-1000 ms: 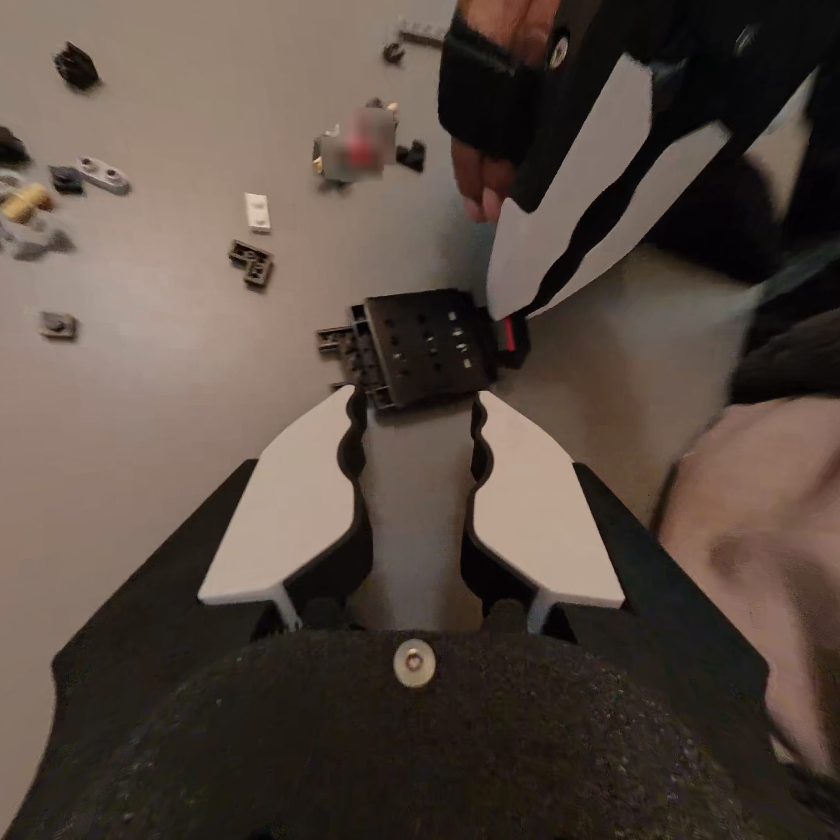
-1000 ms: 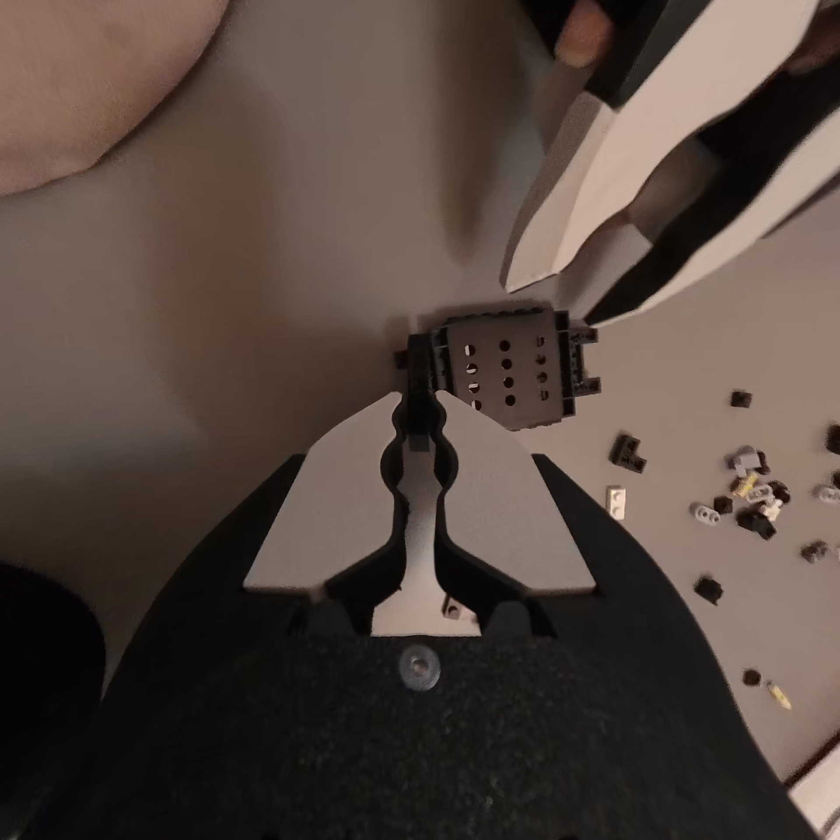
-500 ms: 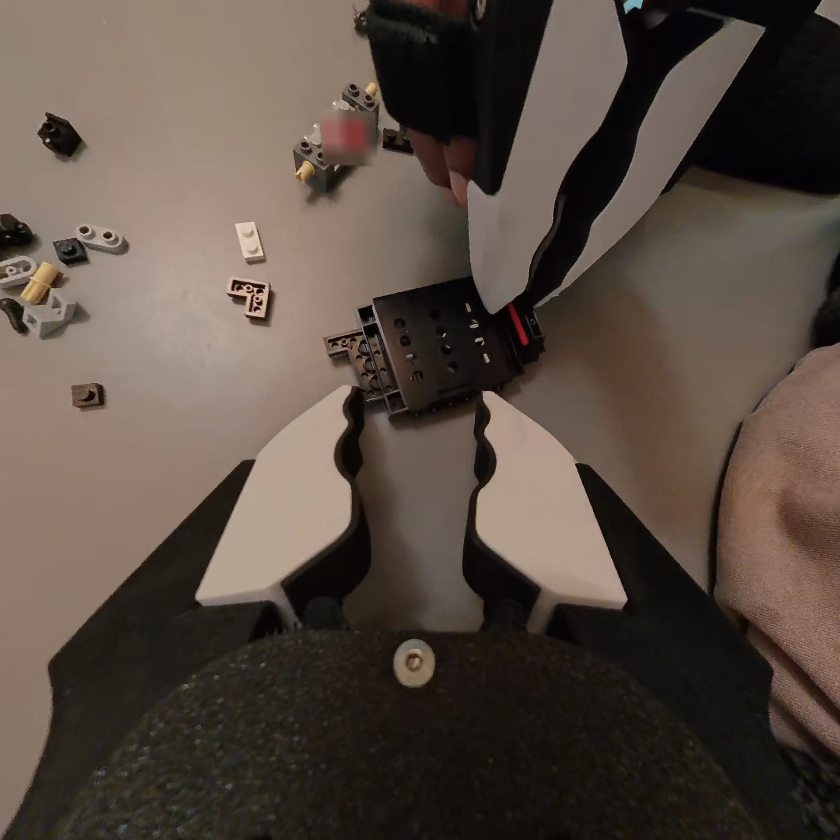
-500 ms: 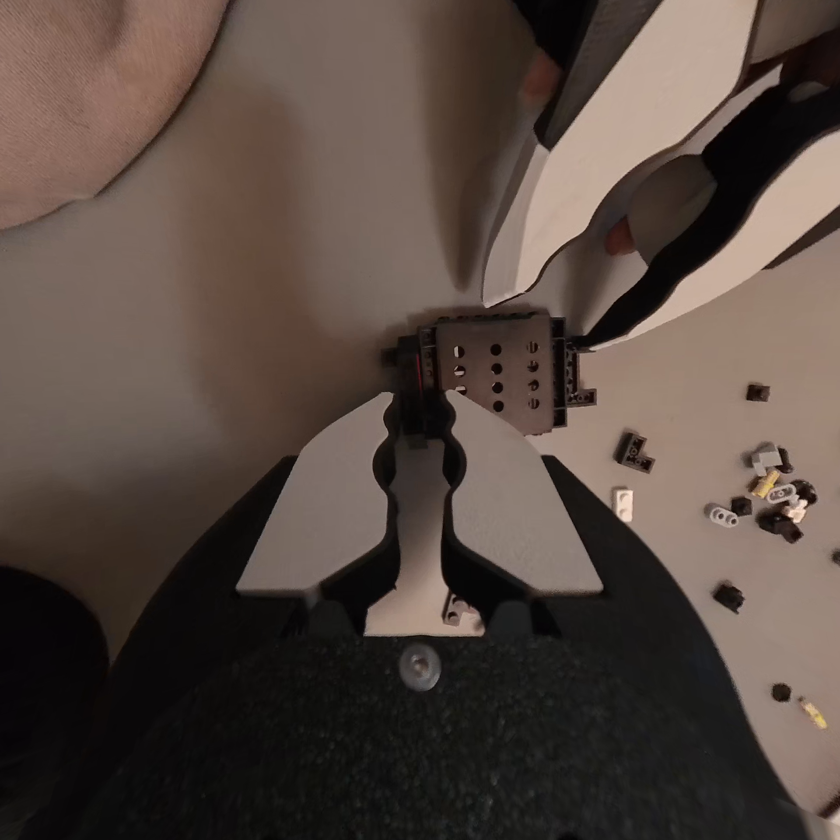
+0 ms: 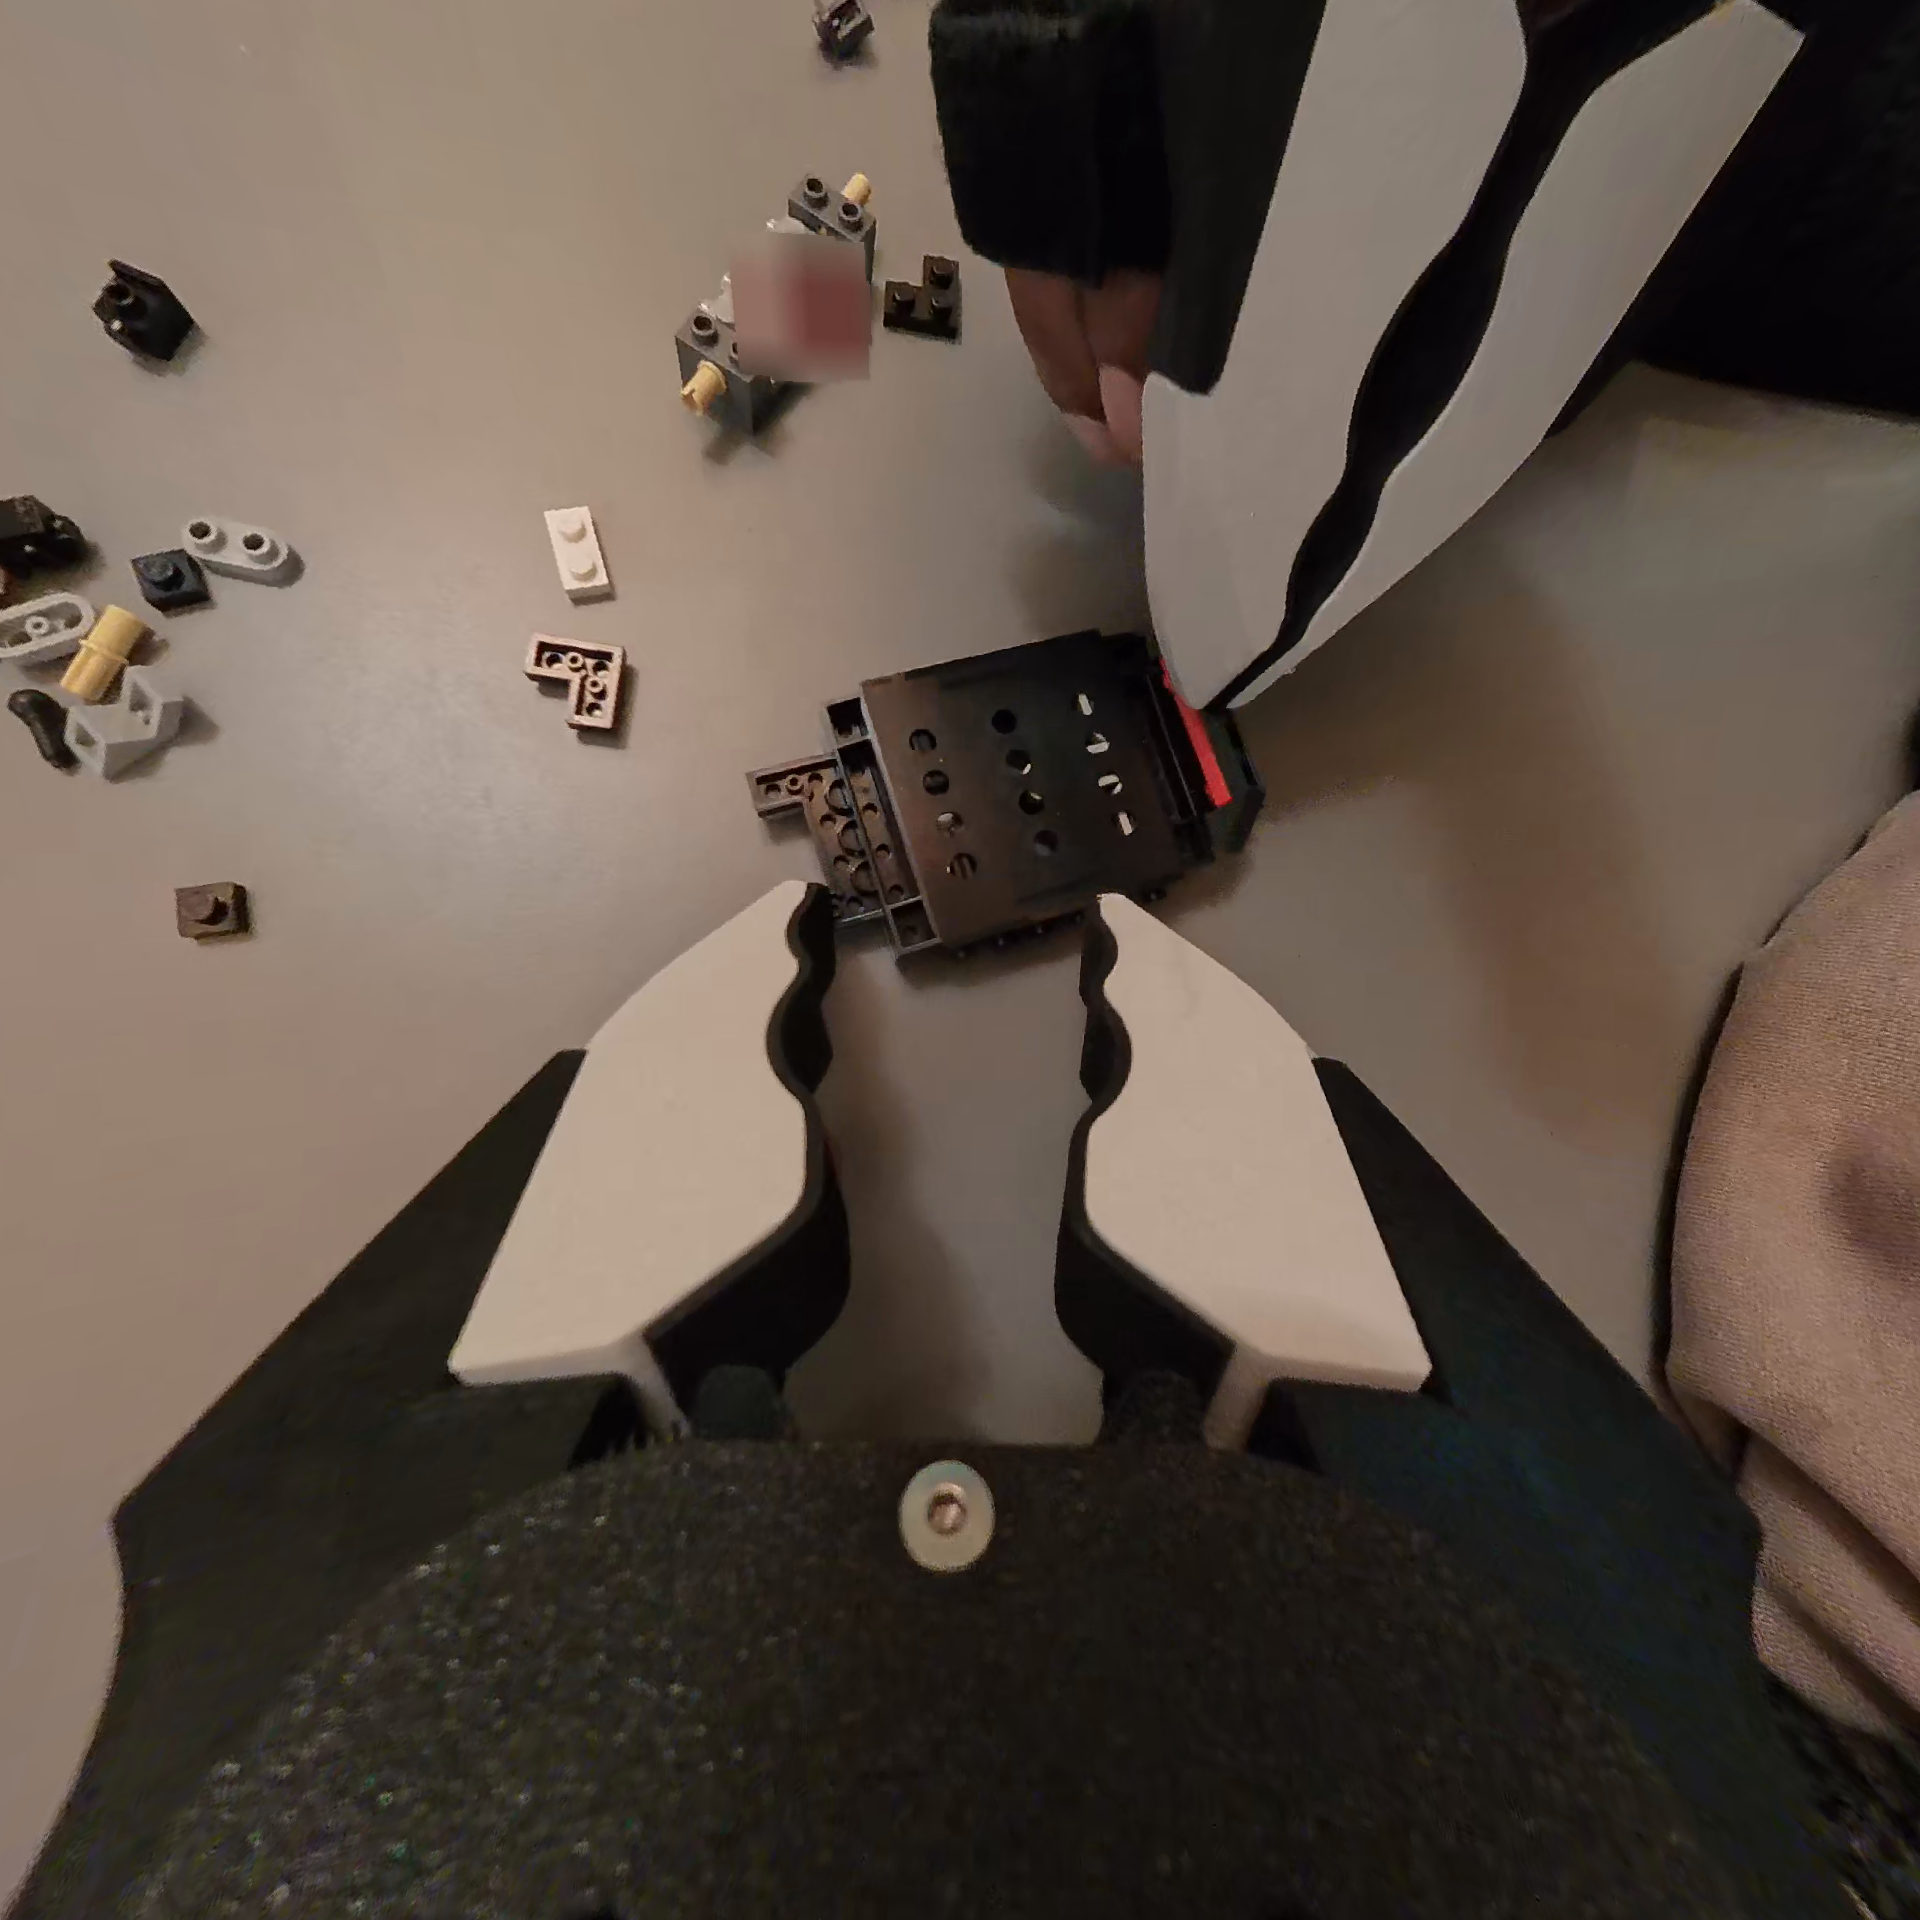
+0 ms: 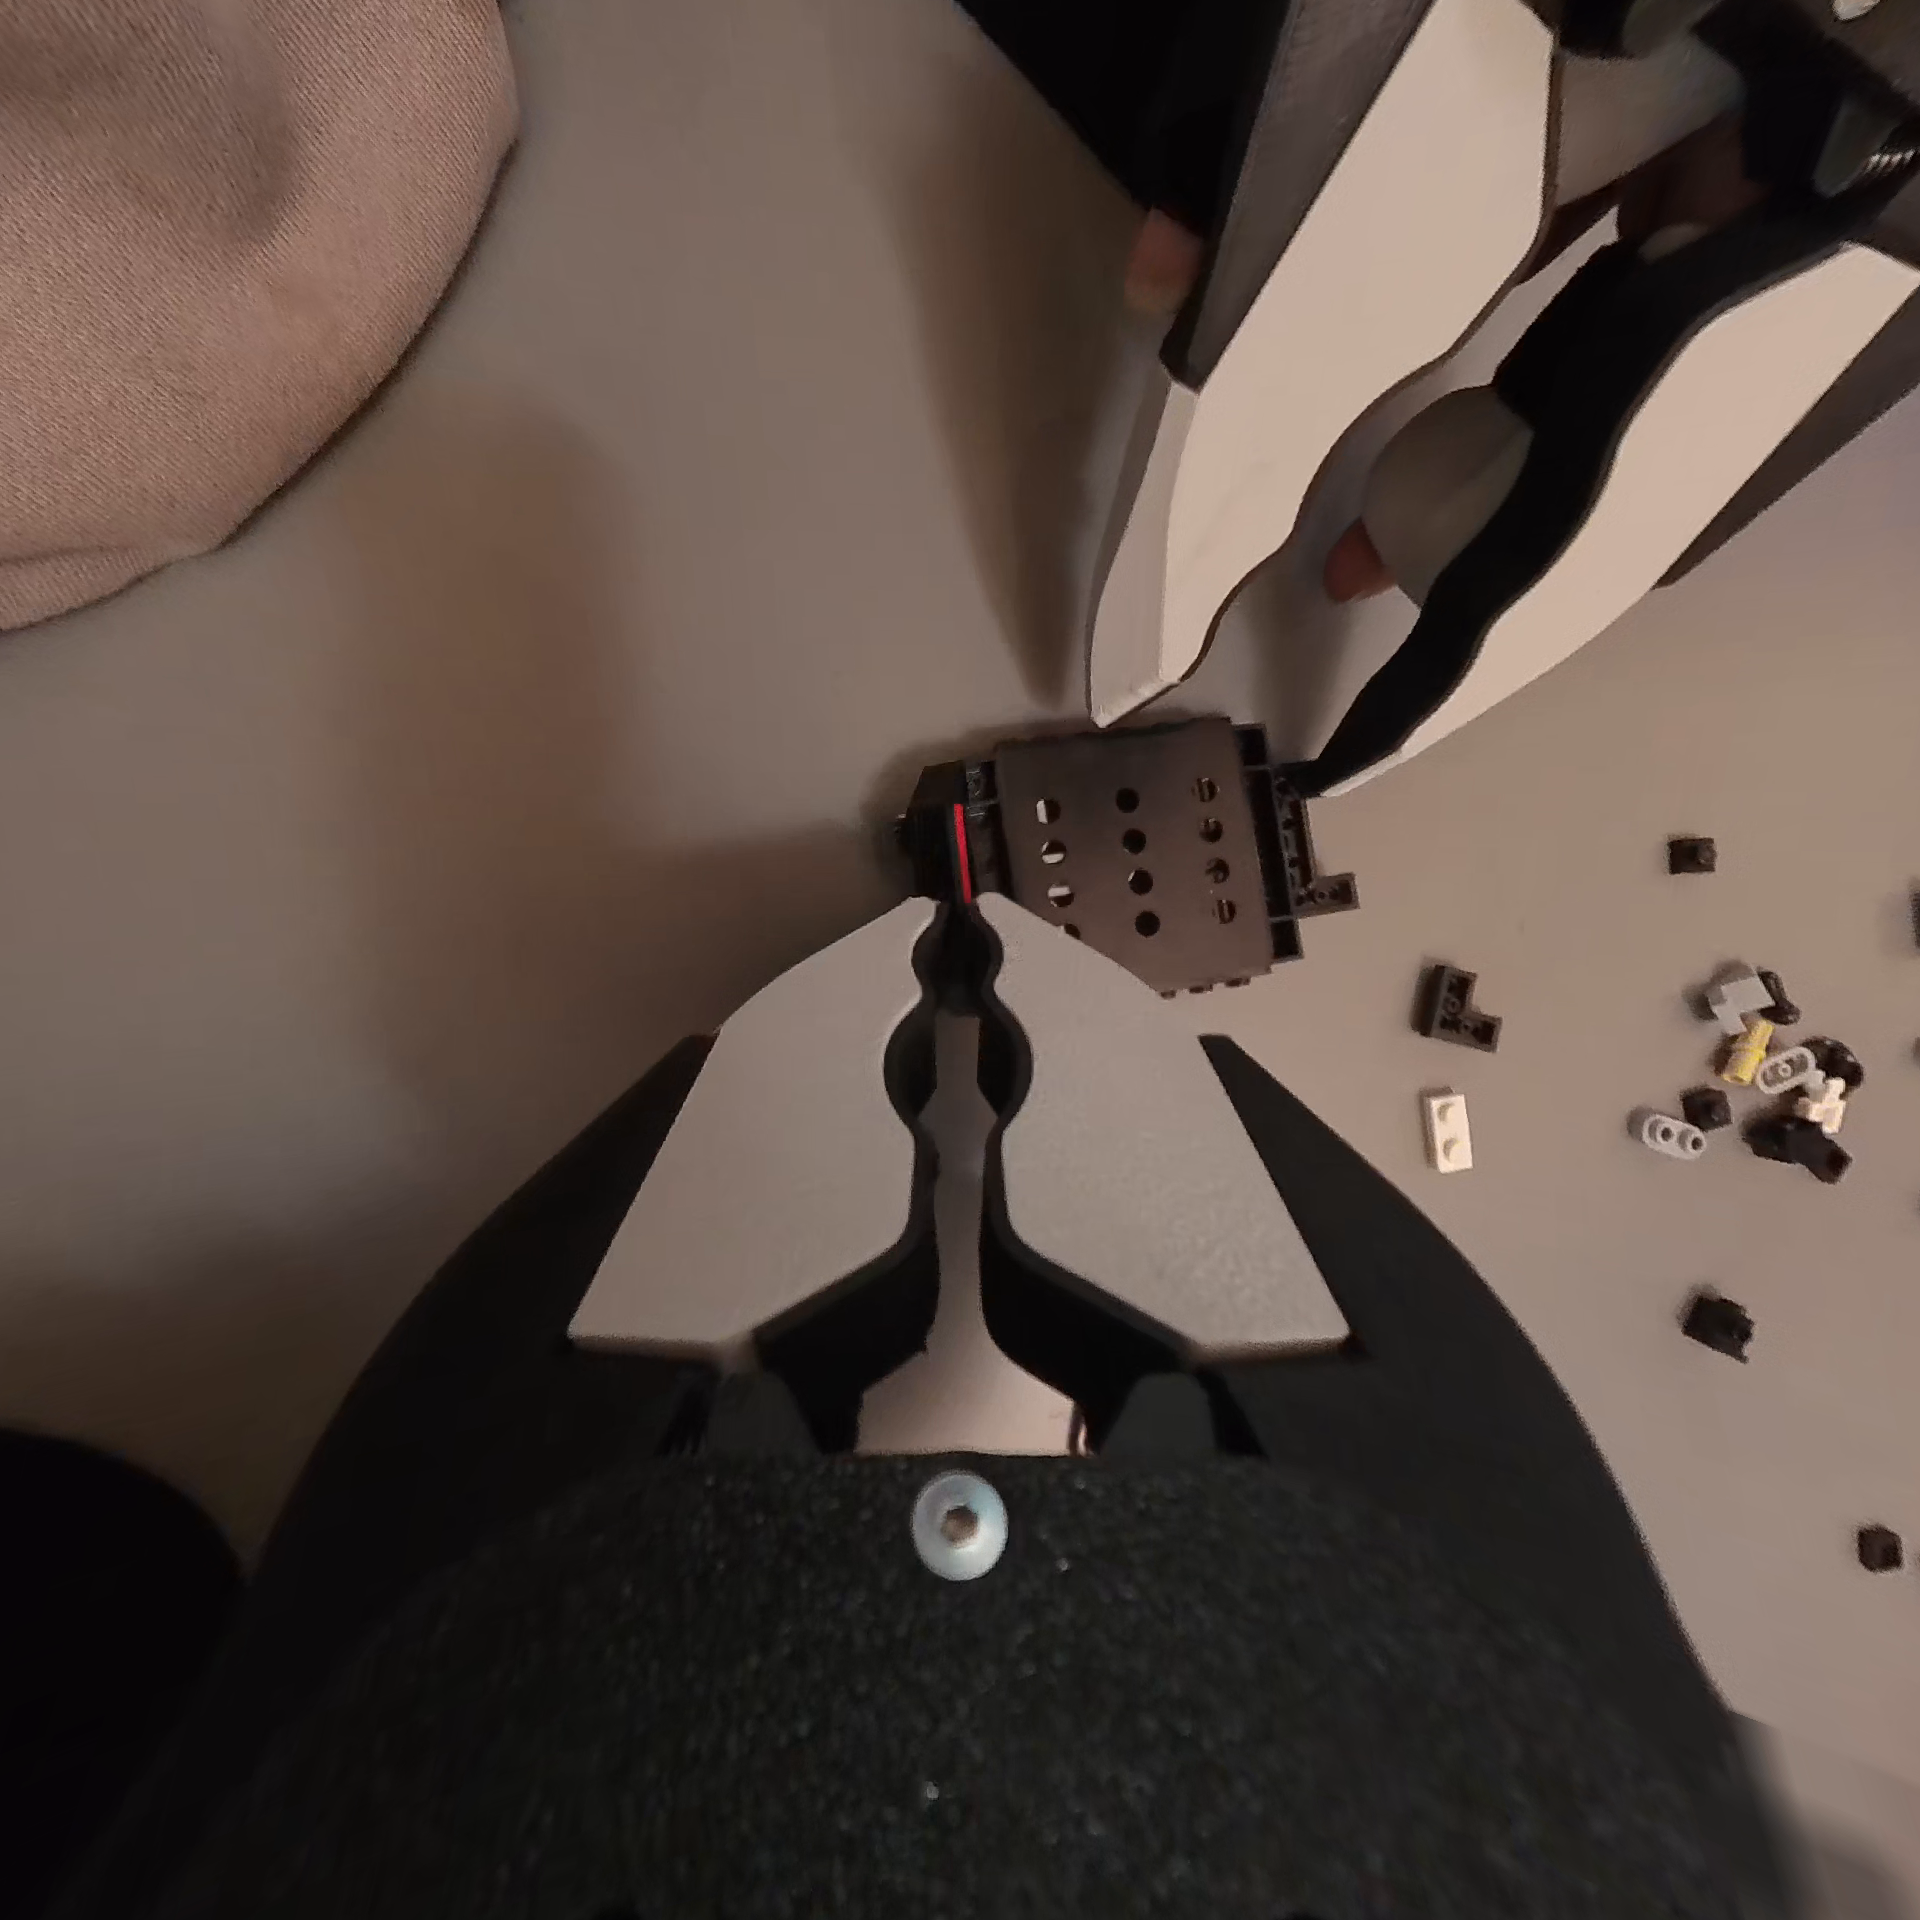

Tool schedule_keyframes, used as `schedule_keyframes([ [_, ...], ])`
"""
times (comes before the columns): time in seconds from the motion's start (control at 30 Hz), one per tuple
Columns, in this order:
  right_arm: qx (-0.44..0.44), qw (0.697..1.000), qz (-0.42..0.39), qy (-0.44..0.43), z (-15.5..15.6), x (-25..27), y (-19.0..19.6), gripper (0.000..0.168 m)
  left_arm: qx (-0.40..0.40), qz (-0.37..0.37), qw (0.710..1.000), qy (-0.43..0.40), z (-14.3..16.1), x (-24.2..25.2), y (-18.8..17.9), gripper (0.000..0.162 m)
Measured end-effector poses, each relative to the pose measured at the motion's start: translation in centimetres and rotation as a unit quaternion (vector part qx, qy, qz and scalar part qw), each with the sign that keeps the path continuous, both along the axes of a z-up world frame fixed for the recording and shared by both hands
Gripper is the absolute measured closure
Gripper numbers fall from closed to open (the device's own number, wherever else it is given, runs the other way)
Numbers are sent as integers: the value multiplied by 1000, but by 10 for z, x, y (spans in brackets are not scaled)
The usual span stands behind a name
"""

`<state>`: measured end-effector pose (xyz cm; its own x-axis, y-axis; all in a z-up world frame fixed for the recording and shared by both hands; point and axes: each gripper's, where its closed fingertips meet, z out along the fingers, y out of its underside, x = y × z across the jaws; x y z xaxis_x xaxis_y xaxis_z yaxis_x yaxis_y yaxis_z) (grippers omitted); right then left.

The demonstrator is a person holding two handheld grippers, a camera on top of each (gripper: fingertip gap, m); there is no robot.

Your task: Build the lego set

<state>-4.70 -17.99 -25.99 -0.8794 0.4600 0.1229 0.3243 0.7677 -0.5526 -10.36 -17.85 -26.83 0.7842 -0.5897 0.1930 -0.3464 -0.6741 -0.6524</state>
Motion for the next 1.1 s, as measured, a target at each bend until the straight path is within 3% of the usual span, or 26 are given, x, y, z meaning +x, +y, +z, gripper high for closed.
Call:
schedule_keyframes([
  [0.53, -29, 999, -30, -22, 7, 3, -2, 162, 1, -4, 1000, -11, 0, 3, -1, 117],
  [0.8, 21, 998, -52, -1, -1, -2, -8, 155, 1, -6, 1000, -12, 0, 4, 0, 117],
  [1.1, 62, 996, 25, -63, -3, 1, -15, 161, 2, -9, 1000, -13, 0, 5, 1, 117],
])
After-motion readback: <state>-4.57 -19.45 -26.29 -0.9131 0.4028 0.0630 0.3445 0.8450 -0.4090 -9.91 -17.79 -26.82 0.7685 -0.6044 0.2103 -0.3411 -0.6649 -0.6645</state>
